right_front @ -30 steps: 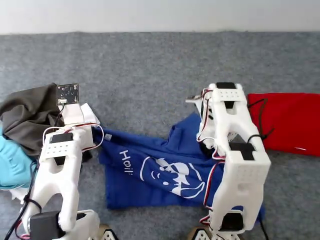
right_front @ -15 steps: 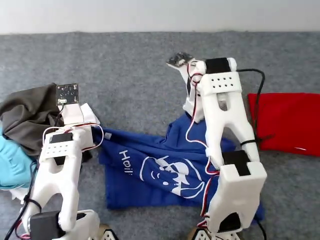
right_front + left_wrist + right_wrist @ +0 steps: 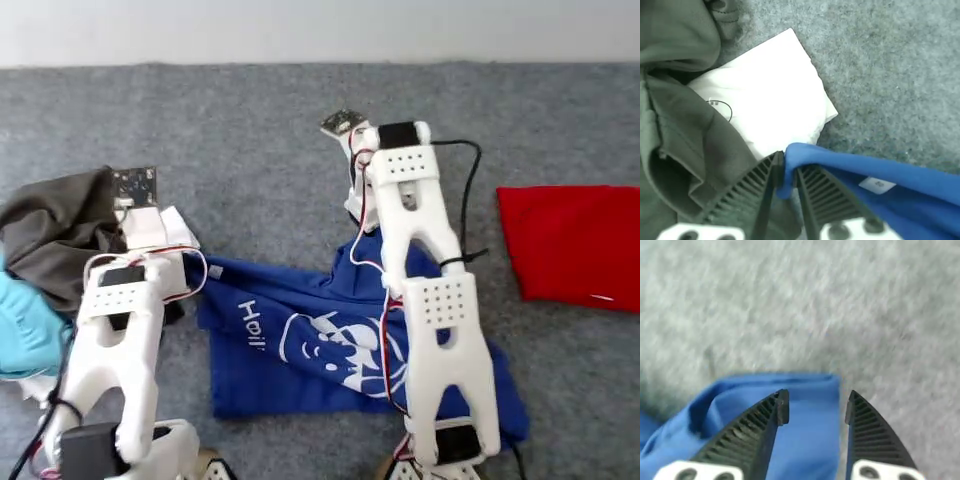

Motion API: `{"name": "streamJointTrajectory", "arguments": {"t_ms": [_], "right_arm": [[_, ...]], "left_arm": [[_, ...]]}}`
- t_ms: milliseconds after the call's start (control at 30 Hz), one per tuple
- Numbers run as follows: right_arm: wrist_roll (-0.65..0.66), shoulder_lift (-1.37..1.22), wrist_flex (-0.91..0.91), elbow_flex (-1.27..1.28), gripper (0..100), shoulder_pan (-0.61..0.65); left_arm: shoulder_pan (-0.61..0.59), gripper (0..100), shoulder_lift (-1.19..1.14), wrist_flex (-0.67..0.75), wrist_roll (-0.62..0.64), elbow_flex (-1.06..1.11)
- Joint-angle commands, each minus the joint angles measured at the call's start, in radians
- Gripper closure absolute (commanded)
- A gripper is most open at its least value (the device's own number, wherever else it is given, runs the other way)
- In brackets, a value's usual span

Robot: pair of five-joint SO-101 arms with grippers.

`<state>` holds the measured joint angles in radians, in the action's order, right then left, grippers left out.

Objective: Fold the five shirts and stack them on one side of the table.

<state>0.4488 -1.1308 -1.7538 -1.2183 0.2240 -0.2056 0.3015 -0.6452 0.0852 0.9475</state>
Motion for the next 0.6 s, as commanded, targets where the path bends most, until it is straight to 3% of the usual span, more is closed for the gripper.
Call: {"name": "streamJointTrajectory", "arguments": {"t_ms": [0, 233, 400, 567], "right_arm": [[-0.009, -0.035, -0.044, -0.147, 80.0, -0.015], [0.0, 0.035, -0.045, -0.129, 80.1, -0.025], [0.107, 0.081, -0.042, 0.023, 80.1, -0.039], [0.133, 0.087, -0.039, 0.054, 80.1, -0.039]], "left_arm": [[0.002, 99, 0.006, 0.005, -0.003, -0.035], [0.002, 99, 0.006, 0.005, -0.003, -0.035], [0.002, 99, 0.006, 0.005, -0.003, -0.035], [0.002, 99, 0.006, 0.005, -0.003, -0.035]]}}
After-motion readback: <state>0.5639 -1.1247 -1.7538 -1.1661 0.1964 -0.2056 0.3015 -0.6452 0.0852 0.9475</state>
